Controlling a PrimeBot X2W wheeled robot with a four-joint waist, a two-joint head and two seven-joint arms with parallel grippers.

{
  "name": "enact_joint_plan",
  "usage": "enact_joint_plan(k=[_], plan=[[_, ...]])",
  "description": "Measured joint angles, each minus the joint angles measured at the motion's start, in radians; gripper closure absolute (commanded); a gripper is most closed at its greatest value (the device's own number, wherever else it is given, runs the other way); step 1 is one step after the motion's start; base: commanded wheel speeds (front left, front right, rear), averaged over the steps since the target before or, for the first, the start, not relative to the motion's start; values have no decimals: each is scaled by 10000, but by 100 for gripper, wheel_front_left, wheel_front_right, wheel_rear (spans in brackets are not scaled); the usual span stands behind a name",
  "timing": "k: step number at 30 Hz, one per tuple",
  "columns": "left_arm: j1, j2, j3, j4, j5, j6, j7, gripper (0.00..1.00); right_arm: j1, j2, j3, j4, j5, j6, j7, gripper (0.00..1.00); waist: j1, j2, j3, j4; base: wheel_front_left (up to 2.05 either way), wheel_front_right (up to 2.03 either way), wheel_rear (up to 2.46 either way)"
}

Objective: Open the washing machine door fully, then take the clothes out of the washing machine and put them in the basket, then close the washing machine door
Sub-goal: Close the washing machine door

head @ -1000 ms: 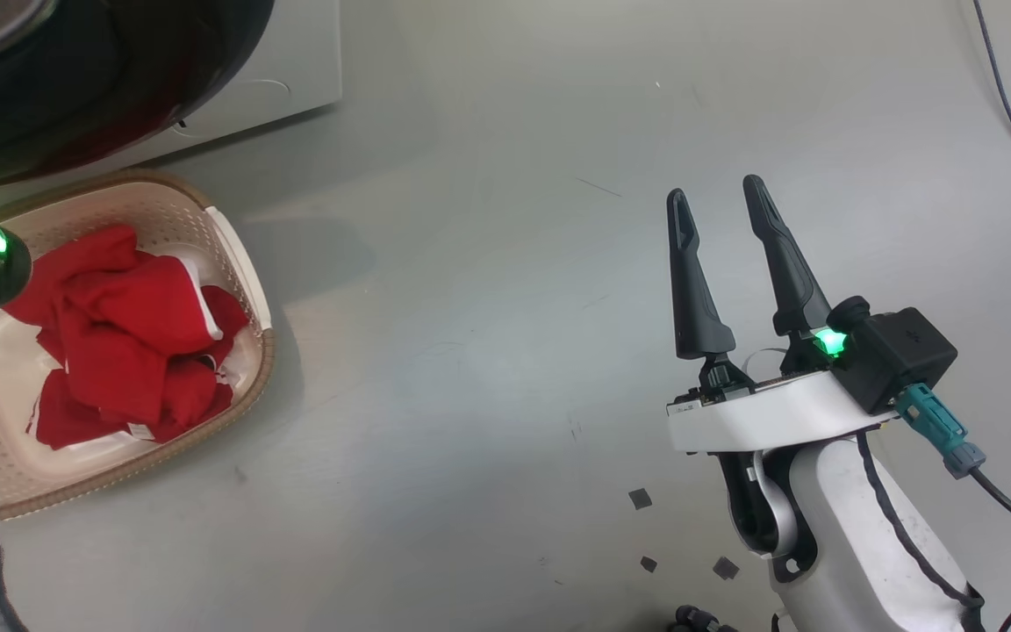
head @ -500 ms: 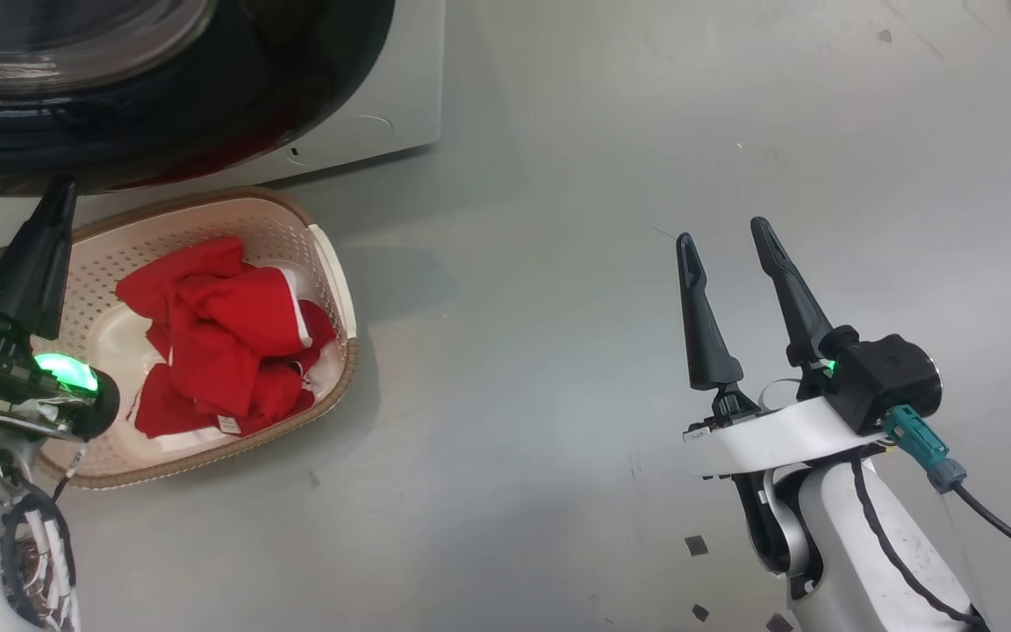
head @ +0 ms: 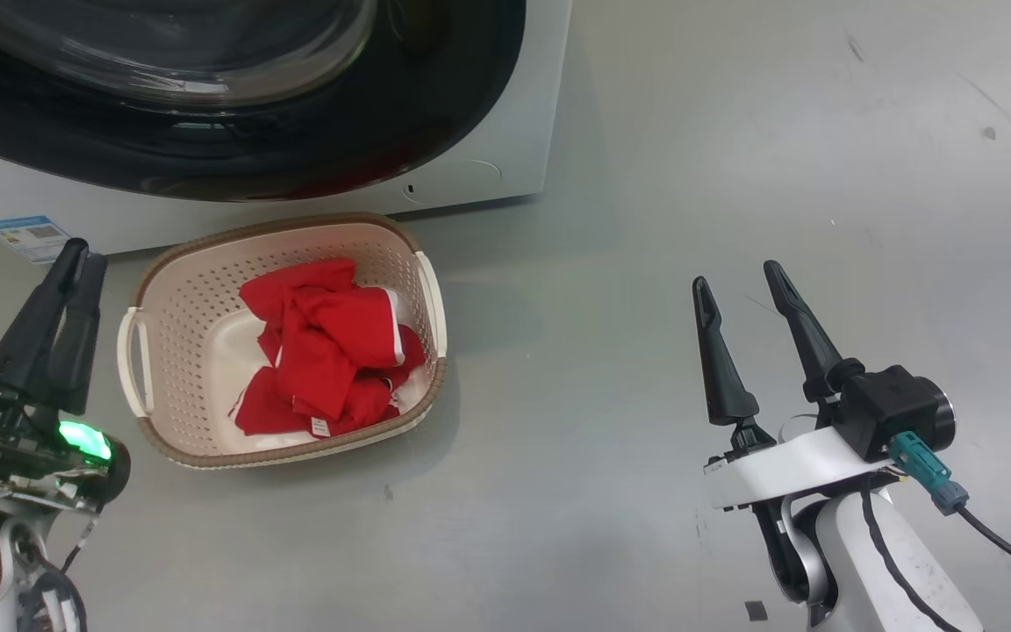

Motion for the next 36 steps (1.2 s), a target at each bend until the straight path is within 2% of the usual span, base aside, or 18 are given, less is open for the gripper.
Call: enact_joint_plan(k=[1,2,7,10,15,16,20,28,31,36], plan=[[117,-2,-40,-61,2,0,-12,20,41,-2,-10,29,0,2,0,0,0,0,-73,86,0,0,0],[244,-4,-63,-121,33,0,-104,0,74,-2,-17,38,-2,4,0,0,0,0,-145,170,0,0,0],[716,-8,-73,-458,389,0,-516,0,241,0,-88,50,-79,50,0,0,0,0,-415,489,0,0,0],[967,-4,-73,-924,1225,0,-1231,0,375,-4,-190,54,-111,90,0,0,0,0,-634,769,0,0,0],[1089,0,-148,-2010,3816,0,-2738,0,429,-2,-257,50,-265,146,0,0,0,0,-868,1078,0,0,0],[1089,0,-148,-2010,3816,0,-2738,0,429,-2,-257,50,-265,146,0,0,0,0,-868,1078,0,0,0],[1253,109,-692,-2708,6065,0,-3659,0,428,2,-268,36,-339,209,0,0,0,0,-918,1146,0,0,0],[2136,1937,-2332,-2949,10473,-8,-5467,0,431,8,-410,35,-380,268,2,0,0,0,-993,1158,0,0,0],[2512,1885,-2708,-2629,11837,-33,-5990,0,477,15,-502,27,-422,267,0,0,0,0,-1083,1150,0,0,0],[2921,1592,-3003,-2150,12962,-31,-6704,0,730,25,-625,27,-426,265,0,0,0,0,-1211,1158,0,0,0]])
